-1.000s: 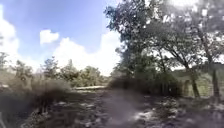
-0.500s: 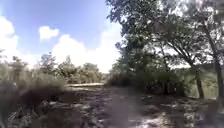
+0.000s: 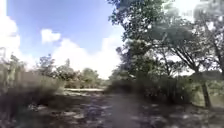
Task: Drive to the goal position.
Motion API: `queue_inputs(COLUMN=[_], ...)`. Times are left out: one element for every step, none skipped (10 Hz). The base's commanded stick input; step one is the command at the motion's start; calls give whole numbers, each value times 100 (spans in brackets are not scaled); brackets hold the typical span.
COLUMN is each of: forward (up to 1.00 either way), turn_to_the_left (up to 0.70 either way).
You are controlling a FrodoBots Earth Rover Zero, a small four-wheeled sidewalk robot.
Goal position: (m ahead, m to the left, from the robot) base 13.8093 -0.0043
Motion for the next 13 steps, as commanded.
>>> queue_inputs(forward=[70,70,70,70,70,70,70,70,70,70,70,70,70], turn_to_the_left=[24,0,0,0,0,0,0,0,0,0,0,0,0])
